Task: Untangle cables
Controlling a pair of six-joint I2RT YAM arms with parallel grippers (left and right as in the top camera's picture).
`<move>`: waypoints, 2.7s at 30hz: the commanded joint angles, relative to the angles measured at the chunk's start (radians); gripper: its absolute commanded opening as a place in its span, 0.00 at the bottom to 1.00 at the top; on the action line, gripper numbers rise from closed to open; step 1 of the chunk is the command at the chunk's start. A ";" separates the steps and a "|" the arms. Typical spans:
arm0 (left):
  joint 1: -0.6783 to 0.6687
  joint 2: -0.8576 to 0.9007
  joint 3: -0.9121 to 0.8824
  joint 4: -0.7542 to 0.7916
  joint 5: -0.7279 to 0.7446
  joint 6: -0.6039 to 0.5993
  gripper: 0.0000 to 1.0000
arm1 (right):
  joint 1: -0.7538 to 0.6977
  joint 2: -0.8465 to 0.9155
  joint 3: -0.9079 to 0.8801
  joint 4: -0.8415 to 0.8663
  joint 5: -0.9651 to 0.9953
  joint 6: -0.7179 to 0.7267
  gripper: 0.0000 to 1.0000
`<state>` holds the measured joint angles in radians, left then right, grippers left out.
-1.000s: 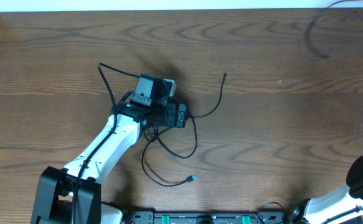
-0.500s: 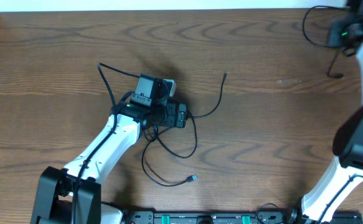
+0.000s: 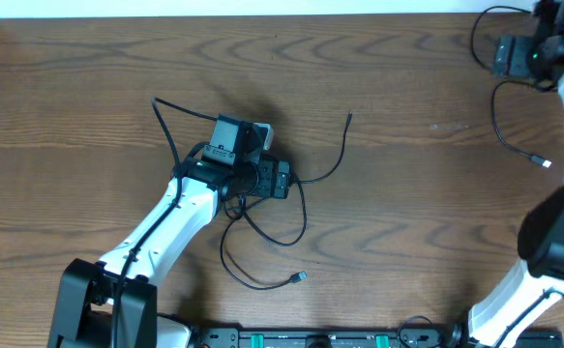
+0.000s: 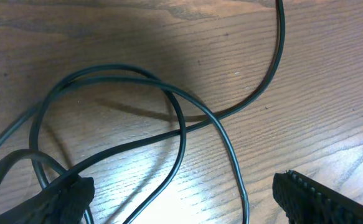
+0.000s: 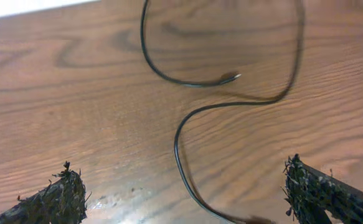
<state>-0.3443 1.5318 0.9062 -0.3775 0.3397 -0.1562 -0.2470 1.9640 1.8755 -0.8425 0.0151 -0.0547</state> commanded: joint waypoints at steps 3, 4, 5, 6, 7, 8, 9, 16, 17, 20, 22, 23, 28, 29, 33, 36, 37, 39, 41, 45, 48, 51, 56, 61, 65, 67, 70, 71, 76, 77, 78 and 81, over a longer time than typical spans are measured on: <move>0.000 0.002 -0.007 -0.002 0.008 0.010 0.98 | 0.017 -0.190 0.015 -0.014 0.012 0.045 0.99; 0.000 0.002 -0.007 -0.002 0.008 0.010 0.98 | 0.022 -0.217 0.015 -0.015 0.011 0.055 0.99; 0.000 0.002 -0.007 -0.002 0.008 0.010 0.98 | 0.028 -0.252 0.015 -0.017 0.012 0.061 0.99; 0.000 0.002 -0.007 -0.002 0.008 0.010 0.98 | 0.035 -0.280 0.015 -0.019 0.012 0.061 0.99; 0.000 0.002 -0.007 -0.002 0.008 0.010 0.98 | 0.043 -0.318 0.015 -0.023 0.012 0.061 0.99; 0.000 0.002 -0.007 -0.002 0.008 0.010 0.98 | 0.050 -0.347 0.015 -0.026 0.012 0.061 0.99; 0.000 0.002 -0.007 -0.002 0.008 0.010 0.98 | 0.058 -0.381 0.015 -0.029 0.012 0.061 0.99; 0.000 0.002 -0.007 -0.002 0.008 0.010 0.98 | 0.121 -0.614 0.015 -0.105 0.010 0.138 0.99; 0.000 0.002 -0.007 -0.002 0.008 0.010 0.98 | 0.125 -0.634 0.015 -0.134 0.010 0.171 0.99; 0.000 0.002 -0.007 -0.002 0.008 0.010 0.98 | 0.132 -0.666 0.014 -0.269 0.008 0.317 0.99; 0.000 0.002 -0.007 -0.002 0.008 0.010 0.98 | 0.137 -0.660 0.008 -0.338 0.000 0.348 0.99; 0.000 0.002 -0.007 -0.002 0.008 0.010 0.98 | 0.142 -0.654 0.000 -0.367 -0.020 0.347 0.99; 0.000 0.002 -0.007 -0.002 0.008 0.010 0.98 | 0.189 -0.636 -0.106 -0.418 -0.116 0.346 0.99; 0.000 0.002 -0.007 -0.002 0.008 0.010 0.98 | 0.201 -0.633 -0.150 -0.410 -0.116 0.346 0.99; 0.000 0.002 -0.007 -0.002 0.008 0.010 0.98 | 0.243 -0.628 -0.289 -0.344 -0.117 0.346 0.99; 0.000 0.002 -0.007 -0.002 0.008 0.010 0.98 | 0.280 -0.622 -0.404 -0.264 -0.120 0.346 0.99; 0.000 0.002 -0.007 -0.002 0.008 0.010 0.98 | 0.293 -0.621 -0.444 -0.230 -0.119 0.346 0.99; 0.000 0.002 -0.007 -0.002 0.008 0.010 0.98 | 0.314 -0.619 -0.512 -0.160 -0.119 0.346 0.99; 0.000 0.002 -0.007 -0.002 0.008 0.010 0.98 | 0.332 -0.619 -0.567 -0.101 -0.119 0.346 0.99; 0.000 0.002 -0.007 -0.002 0.008 0.010 0.98 | 0.364 -0.618 -0.643 -0.008 -0.119 0.347 0.99; 0.000 0.002 -0.007 -0.002 0.008 0.010 0.98 | 0.388 -0.615 -0.686 0.042 -0.119 0.346 0.99; 0.000 0.002 -0.007 -0.002 0.008 0.010 0.98 | 0.402 -0.613 -0.698 0.058 -0.119 0.346 0.99; 0.000 0.002 -0.007 -0.002 0.008 0.010 0.98 | 0.407 -0.613 -0.698 0.062 -0.119 0.346 0.99; 0.000 0.002 -0.007 -0.002 0.008 0.010 0.98 | 0.409 -0.610 -0.699 0.059 -0.119 0.346 0.99; 0.000 0.002 -0.007 -0.002 0.008 0.010 0.98 | 0.415 -0.589 -0.700 0.064 -0.119 0.338 0.99; 0.000 0.002 -0.007 -0.002 0.008 0.010 0.98 | 0.415 -0.574 -0.700 0.064 -0.119 0.338 0.99; 0.000 0.002 -0.007 -0.002 0.008 0.010 0.98 | 0.415 -0.547 -0.700 0.065 -0.119 0.328 0.99; 0.000 0.002 -0.007 -0.002 0.008 0.010 0.98 | 0.416 -0.541 -0.700 0.066 -0.119 0.318 0.99; 0.000 0.002 -0.007 -0.096 -0.092 0.074 0.98 | 0.438 -0.485 -0.700 0.072 -0.105 0.278 0.99; 0.000 0.002 -0.007 -0.133 -0.133 0.074 0.98 | 0.442 -0.473 -0.700 0.074 -0.099 0.278 0.99; 0.000 0.002 -0.007 -0.159 -0.158 0.074 0.98 | 0.446 -0.454 -0.700 0.077 -0.097 0.283 0.99; 0.000 0.002 -0.007 -0.172 -0.179 0.079 0.98 | 0.457 -0.394 -0.700 0.100 -0.104 0.308 0.99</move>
<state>-0.3443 1.5318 0.9047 -0.5476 0.2287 -0.1055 0.1947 1.5249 1.1820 -0.7586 -0.0967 0.2462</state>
